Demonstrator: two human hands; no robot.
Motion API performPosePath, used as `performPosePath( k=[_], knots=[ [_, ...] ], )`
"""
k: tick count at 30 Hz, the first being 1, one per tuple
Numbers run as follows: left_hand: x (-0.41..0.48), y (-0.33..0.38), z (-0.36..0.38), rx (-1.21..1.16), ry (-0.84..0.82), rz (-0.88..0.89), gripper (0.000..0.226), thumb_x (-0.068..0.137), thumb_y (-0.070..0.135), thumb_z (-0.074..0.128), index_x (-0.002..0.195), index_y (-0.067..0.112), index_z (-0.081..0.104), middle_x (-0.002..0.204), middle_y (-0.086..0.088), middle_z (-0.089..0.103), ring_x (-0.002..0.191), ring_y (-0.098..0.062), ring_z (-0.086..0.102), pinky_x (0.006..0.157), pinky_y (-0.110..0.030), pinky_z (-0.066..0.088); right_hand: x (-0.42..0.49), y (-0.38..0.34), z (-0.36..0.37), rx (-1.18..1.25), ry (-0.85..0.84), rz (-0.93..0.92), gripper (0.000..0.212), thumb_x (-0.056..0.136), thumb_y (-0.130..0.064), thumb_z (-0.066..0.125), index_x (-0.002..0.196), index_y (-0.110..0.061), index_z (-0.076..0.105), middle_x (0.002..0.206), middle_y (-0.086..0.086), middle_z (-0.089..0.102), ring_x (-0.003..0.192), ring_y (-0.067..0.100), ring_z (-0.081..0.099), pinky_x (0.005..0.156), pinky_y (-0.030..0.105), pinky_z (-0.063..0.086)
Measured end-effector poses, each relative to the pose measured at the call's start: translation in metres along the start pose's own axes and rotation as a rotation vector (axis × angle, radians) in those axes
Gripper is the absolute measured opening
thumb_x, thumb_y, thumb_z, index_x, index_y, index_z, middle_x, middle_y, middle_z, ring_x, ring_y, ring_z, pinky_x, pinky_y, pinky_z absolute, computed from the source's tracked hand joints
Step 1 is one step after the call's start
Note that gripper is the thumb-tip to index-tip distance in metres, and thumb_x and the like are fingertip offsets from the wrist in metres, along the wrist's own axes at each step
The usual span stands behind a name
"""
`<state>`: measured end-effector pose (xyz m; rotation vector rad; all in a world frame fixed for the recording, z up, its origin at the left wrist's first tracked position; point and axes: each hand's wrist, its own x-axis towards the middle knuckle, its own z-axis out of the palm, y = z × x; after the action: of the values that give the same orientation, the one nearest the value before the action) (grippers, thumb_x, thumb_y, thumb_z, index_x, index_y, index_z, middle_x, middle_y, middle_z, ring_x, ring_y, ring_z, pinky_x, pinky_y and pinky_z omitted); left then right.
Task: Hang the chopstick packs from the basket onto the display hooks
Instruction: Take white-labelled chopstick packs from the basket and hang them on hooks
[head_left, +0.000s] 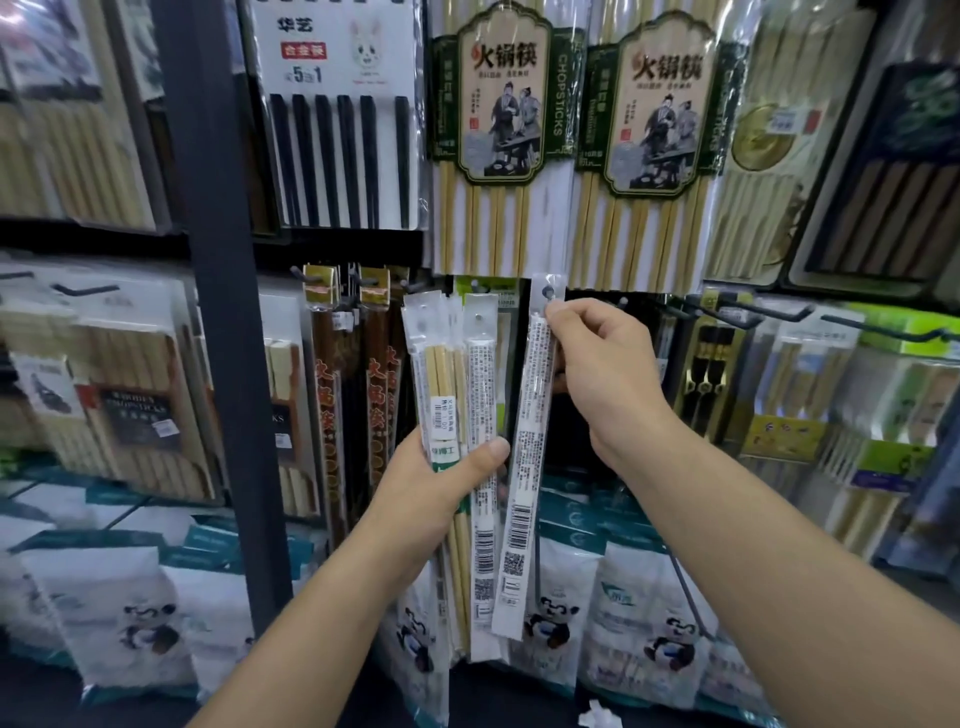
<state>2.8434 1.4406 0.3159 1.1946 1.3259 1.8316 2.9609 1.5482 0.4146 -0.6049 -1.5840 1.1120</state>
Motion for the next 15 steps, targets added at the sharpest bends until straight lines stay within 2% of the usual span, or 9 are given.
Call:
performPosePath(
  k=[2, 5, 9, 12, 15],
  knots=[
    [0.001, 0.0, -0.005, 0.011, -0.004, 0.003, 0.042, 0.08, 0.04, 0.079, 0.112, 0.015, 0.071, 0.102, -0.004, 0.079, 0.093, -0.022, 0.076, 0.075, -0.021, 0.059, 0.001, -0.001, 0.001, -0.028, 0.022, -0.013, 0.03, 0.101, -0.029, 0.059, 0.088, -0.005, 0.07, 0.074, 0.011, 0.057, 0.068, 0.023, 0.052, 0.067, 0.051, 0.053],
    [0.004, 0.001, -0.011, 0.034, -0.017, 0.006, 0.041, 0.082, 0.042, 0.081, 0.111, 0.015, 0.071, 0.099, -0.008, 0.079, 0.088, -0.024, 0.076, 0.078, -0.023, 0.058, 0.001, -0.002, 0.003, -0.008, 0.035, -0.021, 0.033, 0.101, -0.028, 0.059, 0.089, 0.002, 0.065, 0.069, 0.008, 0.048, 0.062, 0.02, 0.042, 0.058, 0.036, 0.04],
    [0.005, -0.001, -0.013, 0.068, -0.039, -0.014, 0.052, 0.074, 0.054, 0.083, 0.112, 0.02, 0.071, 0.1, -0.004, 0.079, 0.089, -0.025, 0.077, 0.088, -0.037, 0.057, 0.001, -0.001, 0.004, -0.013, 0.054, -0.045, 0.034, 0.1, -0.026, 0.058, 0.085, 0.004, 0.061, 0.065, 0.005, 0.045, 0.061, 0.017, 0.041, 0.057, 0.029, 0.039],
    [0.004, -0.001, -0.012, 0.067, -0.042, -0.015, 0.054, 0.071, 0.055, 0.084, 0.111, 0.023, 0.07, 0.103, -0.003, 0.079, 0.084, -0.026, 0.077, 0.081, -0.032, 0.059, 0.002, 0.002, 0.003, -0.029, 0.086, -0.056, 0.032, 0.098, -0.023, 0.058, 0.081, 0.005, 0.057, 0.058, -0.003, 0.041, 0.056, 0.012, 0.038, 0.052, 0.022, 0.038],
    [0.004, 0.002, -0.011, 0.067, -0.043, -0.001, 0.045, 0.072, 0.054, 0.083, 0.106, 0.027, 0.072, 0.101, -0.003, 0.078, 0.082, -0.025, 0.077, 0.077, -0.026, 0.059, 0.002, 0.006, 0.003, -0.026, 0.08, -0.064, 0.032, 0.098, -0.022, 0.058, 0.08, 0.004, 0.056, 0.058, -0.002, 0.041, 0.057, 0.013, 0.039, 0.052, 0.024, 0.037]
  ],
)
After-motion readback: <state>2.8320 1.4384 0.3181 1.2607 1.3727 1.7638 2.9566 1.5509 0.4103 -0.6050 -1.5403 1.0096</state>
